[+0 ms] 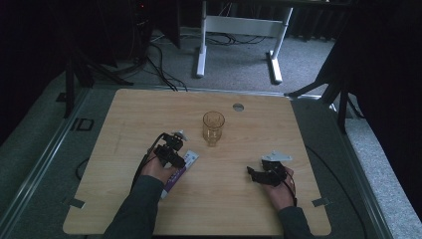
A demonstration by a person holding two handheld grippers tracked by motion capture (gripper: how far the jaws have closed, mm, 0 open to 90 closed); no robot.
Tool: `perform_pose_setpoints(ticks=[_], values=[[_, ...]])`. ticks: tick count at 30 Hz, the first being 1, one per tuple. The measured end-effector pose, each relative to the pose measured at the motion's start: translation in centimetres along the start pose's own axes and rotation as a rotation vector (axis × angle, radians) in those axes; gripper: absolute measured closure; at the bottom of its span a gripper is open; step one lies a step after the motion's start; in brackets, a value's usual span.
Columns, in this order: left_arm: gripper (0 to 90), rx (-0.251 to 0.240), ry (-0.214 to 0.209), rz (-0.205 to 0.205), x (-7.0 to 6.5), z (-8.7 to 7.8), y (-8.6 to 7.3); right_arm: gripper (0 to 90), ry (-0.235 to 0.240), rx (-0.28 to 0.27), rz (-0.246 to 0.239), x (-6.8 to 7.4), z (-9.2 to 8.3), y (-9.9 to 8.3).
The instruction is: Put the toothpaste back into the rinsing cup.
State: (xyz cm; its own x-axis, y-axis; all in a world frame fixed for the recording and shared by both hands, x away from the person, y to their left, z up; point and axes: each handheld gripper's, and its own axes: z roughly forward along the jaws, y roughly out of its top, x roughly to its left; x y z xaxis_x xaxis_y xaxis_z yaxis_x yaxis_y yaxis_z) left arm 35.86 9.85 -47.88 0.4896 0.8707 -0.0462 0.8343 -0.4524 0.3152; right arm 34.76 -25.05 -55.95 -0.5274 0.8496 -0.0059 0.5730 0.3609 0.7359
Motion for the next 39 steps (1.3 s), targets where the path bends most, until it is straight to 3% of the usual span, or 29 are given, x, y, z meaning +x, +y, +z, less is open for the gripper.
perform_pose_setpoints(ticks=[10, 15, 17, 39], values=[[54.3, 0.022, -0.014, 0.010, -0.6, 0.5, 0.2, 28.2, 0.000, 0.000, 0.000, 0.0, 0.0, 0.0], [54.3, 0.030, -0.009, 0.019, -0.9, 0.7, 0.3, 28.2, 0.000, 0.000, 0.001, 0.0, 0.0, 0.0], [54.1, 0.042, 0.016, 0.024, -1.1, 0.8, 0.3, 28.2, 0.000, 0.000, 0.000, 0.0, 0.0, 0.0], [55.4, 0.109, 0.008, 0.050, -1.7, 2.0, 0.3, 28.2, 0.000, 0.001, 0.001, 0.0, 0.0, 0.0]])
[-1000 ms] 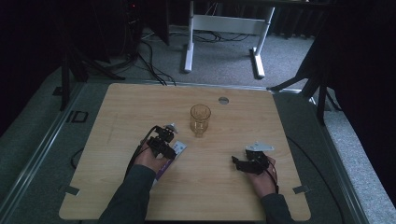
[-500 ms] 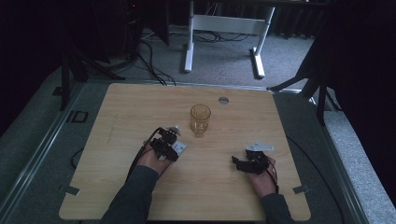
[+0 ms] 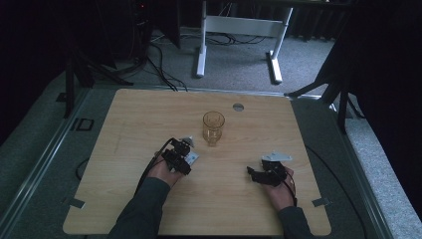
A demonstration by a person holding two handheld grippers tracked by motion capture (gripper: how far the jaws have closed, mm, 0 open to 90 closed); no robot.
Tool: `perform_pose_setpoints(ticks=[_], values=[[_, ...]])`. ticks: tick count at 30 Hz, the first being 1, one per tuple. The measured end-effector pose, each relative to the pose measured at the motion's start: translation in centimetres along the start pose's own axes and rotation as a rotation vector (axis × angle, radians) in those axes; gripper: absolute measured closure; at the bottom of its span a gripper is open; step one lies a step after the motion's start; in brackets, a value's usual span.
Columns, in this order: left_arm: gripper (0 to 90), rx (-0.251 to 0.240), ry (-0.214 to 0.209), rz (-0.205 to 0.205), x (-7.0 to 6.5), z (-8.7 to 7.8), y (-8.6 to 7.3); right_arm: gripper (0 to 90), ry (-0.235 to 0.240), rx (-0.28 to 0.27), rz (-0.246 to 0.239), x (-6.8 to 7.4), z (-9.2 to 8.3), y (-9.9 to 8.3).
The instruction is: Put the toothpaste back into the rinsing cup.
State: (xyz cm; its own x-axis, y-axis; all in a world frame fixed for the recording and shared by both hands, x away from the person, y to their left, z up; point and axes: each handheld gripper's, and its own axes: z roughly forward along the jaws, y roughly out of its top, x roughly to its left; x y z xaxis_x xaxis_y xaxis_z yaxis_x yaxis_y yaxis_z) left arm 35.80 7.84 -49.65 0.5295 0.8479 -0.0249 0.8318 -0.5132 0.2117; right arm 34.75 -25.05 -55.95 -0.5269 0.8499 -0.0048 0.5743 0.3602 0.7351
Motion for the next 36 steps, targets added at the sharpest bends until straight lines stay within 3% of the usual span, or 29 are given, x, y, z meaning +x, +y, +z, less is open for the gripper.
perform_pose_setpoints(ticks=[15, 36], values=[[58.8, 0.029, 0.031, -0.004, 0.3, 0.9, -0.1, 28.2, 0.000, -0.001, 0.000, 0.0, 0.0, 0.0], [57.9, 0.049, 0.021, -0.012, 0.6, 2.3, 0.1, 28.2, 0.000, 0.000, 0.000, 0.0, 0.0, 0.0]])
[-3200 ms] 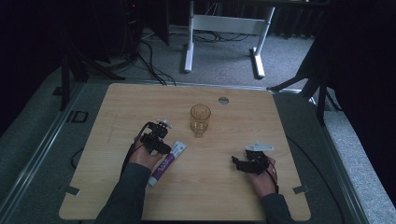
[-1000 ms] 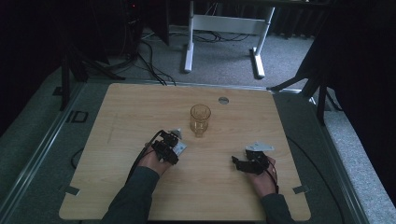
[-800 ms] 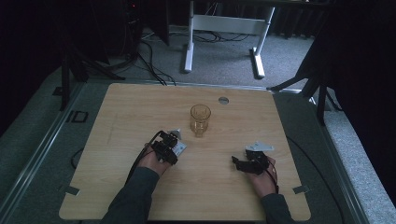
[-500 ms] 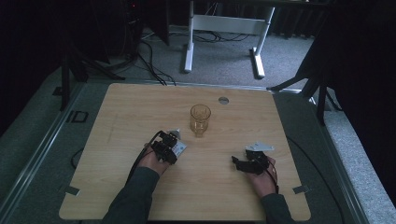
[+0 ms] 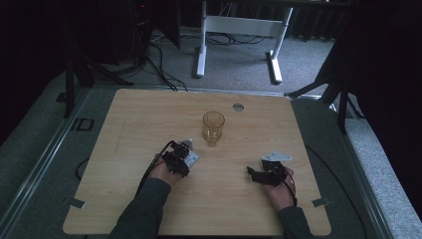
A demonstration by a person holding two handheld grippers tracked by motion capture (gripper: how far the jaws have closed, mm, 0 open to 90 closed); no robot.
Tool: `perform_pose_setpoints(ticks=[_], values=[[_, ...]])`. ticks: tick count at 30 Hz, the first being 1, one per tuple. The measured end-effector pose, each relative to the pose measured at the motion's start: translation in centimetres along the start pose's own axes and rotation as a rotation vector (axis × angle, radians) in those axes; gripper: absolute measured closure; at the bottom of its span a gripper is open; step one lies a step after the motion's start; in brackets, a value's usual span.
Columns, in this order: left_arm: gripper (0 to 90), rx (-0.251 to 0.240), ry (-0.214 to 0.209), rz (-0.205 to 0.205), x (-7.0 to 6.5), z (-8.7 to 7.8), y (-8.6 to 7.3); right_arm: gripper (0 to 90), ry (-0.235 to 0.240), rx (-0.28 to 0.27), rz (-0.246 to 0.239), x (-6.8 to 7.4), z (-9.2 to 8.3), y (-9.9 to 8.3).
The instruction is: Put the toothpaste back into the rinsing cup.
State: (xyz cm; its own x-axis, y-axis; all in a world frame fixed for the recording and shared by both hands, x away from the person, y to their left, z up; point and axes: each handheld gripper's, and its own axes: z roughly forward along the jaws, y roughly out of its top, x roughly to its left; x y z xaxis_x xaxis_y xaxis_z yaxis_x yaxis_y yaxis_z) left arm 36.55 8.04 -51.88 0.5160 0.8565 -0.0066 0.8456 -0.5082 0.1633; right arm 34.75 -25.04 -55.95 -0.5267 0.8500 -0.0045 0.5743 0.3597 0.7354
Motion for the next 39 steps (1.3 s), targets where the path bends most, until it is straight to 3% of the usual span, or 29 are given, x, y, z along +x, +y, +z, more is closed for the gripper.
perform_pose_setpoints(ticks=[15, 22, 29, 39], values=[[61.2, 0.008, 0.001, 0.016, -0.1, -0.1, 0.1, 28.2, 0.000, 0.000, 0.000, 0.0, 0.0, 0.0], [67.8, 0.008, 0.001, 0.036, -0.1, -0.4, 0.1, 28.2, 0.000, 0.000, 0.000, 0.0, 0.0, 0.0], [70.2, -0.005, -0.043, 0.035, 0.6, -0.7, -0.1, 28.2, 0.000, 0.000, 0.001, 0.0, 0.0, 0.0], [72.0, -0.023, -0.031, 0.049, 0.6, -1.6, -0.3, 28.2, 0.000, 0.000, 0.000, 0.0, 0.0, 0.0]])
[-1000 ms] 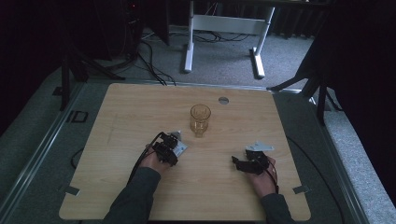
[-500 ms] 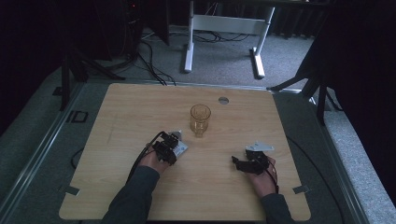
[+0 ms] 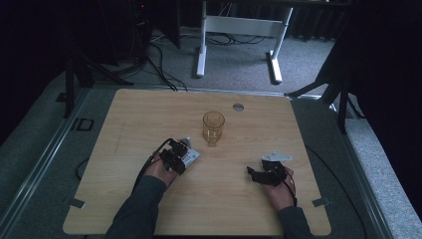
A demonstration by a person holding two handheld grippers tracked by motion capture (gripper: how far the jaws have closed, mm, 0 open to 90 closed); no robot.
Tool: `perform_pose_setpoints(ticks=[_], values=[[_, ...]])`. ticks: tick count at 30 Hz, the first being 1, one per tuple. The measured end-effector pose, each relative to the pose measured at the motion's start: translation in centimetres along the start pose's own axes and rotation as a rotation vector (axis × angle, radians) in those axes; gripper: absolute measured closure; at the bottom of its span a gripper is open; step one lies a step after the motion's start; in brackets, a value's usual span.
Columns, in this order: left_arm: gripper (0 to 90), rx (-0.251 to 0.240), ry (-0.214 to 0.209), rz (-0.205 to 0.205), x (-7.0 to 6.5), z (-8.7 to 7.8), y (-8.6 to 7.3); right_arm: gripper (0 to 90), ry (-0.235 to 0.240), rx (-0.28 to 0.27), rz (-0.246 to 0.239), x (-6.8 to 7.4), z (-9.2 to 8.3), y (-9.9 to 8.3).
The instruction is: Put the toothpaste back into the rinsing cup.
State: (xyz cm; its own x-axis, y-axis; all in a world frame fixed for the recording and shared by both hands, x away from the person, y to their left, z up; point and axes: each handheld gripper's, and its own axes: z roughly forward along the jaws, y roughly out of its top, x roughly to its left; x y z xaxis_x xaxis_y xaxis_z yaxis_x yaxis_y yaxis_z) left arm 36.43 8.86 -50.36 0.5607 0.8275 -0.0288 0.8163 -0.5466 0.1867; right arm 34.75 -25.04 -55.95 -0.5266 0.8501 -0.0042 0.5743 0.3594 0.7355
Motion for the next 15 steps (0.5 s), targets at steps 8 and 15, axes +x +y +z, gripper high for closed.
perform_pose_setpoints(ticks=[8, 15], values=[[72.9, -0.019, 0.008, -0.006, 0.2, -0.8, 0.0, 28.2, 0.000, 0.000, 0.001, 0.0, 0.0, 0.0], [73.7, -0.034, 0.012, -0.013, 0.4, -1.2, -0.1, 28.2, 0.000, 0.000, 0.001, 0.0, 0.0, 0.0]])
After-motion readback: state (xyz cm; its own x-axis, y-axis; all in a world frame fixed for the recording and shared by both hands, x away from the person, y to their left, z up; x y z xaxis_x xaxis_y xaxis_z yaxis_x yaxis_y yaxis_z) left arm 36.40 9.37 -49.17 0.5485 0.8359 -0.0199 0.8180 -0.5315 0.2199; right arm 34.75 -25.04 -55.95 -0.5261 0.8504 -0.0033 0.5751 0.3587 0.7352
